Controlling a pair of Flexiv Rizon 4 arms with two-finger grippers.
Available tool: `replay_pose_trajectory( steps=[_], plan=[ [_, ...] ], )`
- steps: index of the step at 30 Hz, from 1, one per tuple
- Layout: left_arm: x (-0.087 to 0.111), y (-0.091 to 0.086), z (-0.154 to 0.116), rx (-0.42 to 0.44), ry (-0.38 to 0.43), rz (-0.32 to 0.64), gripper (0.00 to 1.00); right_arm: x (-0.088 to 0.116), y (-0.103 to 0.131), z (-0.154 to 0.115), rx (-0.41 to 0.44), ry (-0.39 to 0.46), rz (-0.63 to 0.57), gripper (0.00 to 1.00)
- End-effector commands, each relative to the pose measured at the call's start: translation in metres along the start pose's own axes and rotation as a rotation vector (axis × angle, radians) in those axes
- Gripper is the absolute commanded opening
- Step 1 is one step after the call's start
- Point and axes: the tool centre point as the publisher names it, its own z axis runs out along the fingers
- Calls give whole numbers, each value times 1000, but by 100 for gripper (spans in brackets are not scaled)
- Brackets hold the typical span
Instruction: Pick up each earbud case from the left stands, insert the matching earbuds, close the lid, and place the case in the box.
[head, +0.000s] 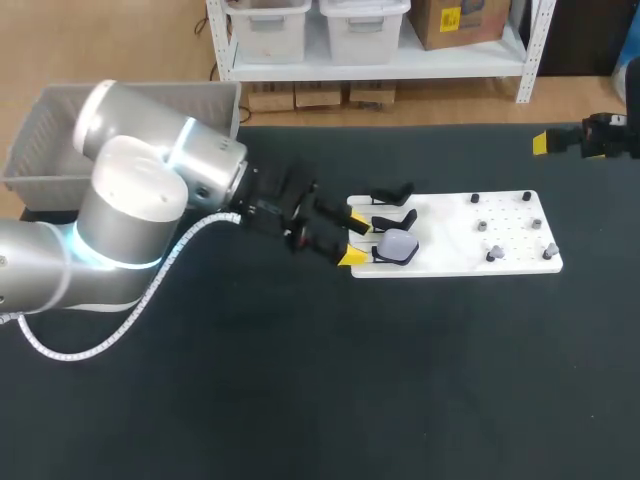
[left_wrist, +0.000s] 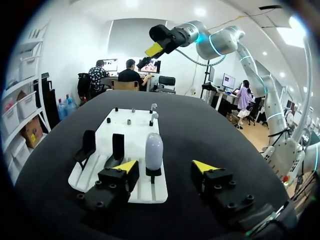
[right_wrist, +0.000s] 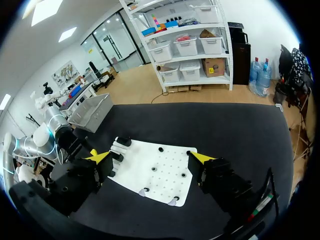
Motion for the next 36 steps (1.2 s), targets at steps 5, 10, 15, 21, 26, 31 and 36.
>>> replay_pose_trajectory(
  steps=[5, 10, 15, 21, 26, 31, 36],
  plan=[
    [2, 1, 10, -13, 9, 4, 74, 0, 0, 0, 0, 0, 0, 100],
    [4, 4, 14, -26, 9, 2, 72, 0, 0, 0, 0, 0, 0, 100],
    [5, 5, 19, -27, 3, -3, 68, 0, 0, 0, 0, 0, 0, 100],
    [6, 7, 25, -21, 0, -6, 69, 0, 0, 0, 0, 0, 0, 100],
    [3, 9, 27, -30, -1, -1, 67, 0, 0, 0, 0, 0, 0, 100],
    [2, 11, 28, -34, 1, 1, 59, 0, 0, 0, 0, 0, 0, 100],
    [1, 12, 30, -40, 3, 0, 49, 0, 0, 0, 0, 0, 0, 100]
  ],
)
